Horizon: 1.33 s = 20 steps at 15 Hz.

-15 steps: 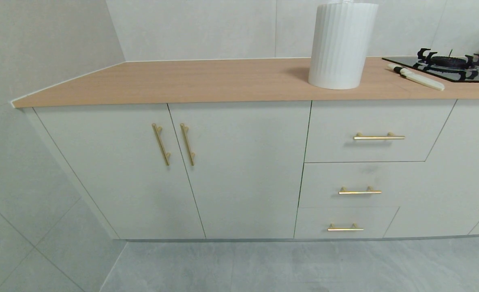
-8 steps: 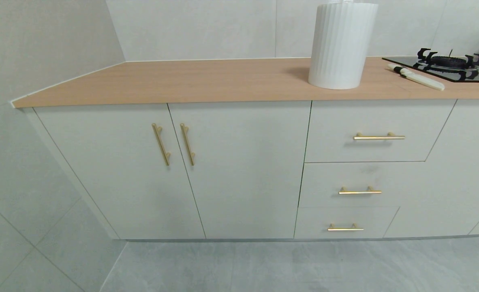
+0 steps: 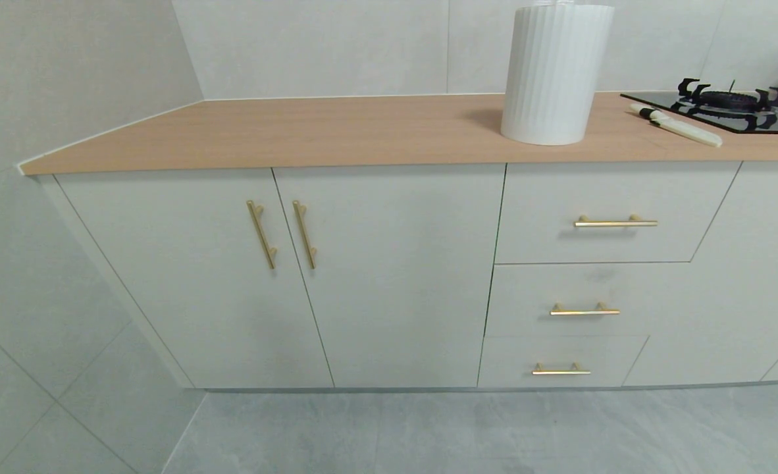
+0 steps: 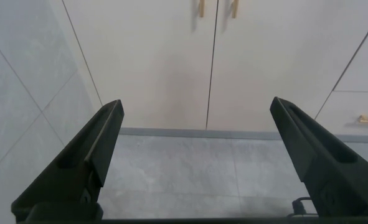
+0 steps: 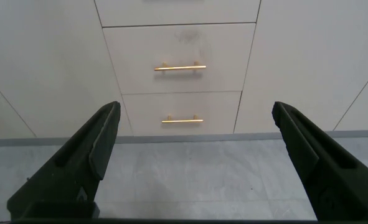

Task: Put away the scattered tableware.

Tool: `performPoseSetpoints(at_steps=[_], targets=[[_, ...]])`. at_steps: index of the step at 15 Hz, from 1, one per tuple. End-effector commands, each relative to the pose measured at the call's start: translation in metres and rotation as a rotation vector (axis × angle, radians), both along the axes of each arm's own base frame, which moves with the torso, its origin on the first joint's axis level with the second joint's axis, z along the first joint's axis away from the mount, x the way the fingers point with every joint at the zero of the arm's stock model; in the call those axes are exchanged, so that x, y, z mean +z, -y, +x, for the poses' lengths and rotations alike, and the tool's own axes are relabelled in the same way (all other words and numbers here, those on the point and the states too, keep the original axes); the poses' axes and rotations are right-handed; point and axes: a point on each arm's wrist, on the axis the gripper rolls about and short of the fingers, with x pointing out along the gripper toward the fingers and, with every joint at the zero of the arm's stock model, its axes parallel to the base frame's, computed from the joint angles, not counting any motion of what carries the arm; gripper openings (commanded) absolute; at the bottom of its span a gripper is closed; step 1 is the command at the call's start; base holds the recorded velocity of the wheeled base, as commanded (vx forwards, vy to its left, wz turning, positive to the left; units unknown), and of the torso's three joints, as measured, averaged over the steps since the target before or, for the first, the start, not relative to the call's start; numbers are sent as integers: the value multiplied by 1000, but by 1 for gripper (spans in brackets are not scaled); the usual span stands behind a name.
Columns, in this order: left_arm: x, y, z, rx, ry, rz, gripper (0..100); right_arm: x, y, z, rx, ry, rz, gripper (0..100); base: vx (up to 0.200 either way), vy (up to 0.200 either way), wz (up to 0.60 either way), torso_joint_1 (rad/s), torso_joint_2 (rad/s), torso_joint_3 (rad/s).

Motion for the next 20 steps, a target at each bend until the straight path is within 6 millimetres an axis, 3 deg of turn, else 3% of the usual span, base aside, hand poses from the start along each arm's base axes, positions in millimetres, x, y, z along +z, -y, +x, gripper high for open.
performPoseSetpoints(at_steps=[1, 16, 20], targets=[[0, 0, 0, 1, 0, 1, 100, 0, 0, 0, 0, -2, 0, 100, 0, 0, 0, 0, 0, 0], [0, 0, 0, 1, 0, 0, 100, 0, 0, 0, 3, -2, 3, 100, 200, 0, 0, 2, 2, 3], [0, 0, 0, 1, 0, -2, 100, 0, 0, 0, 3, -2, 3, 100, 0, 0, 0, 0, 0, 0]])
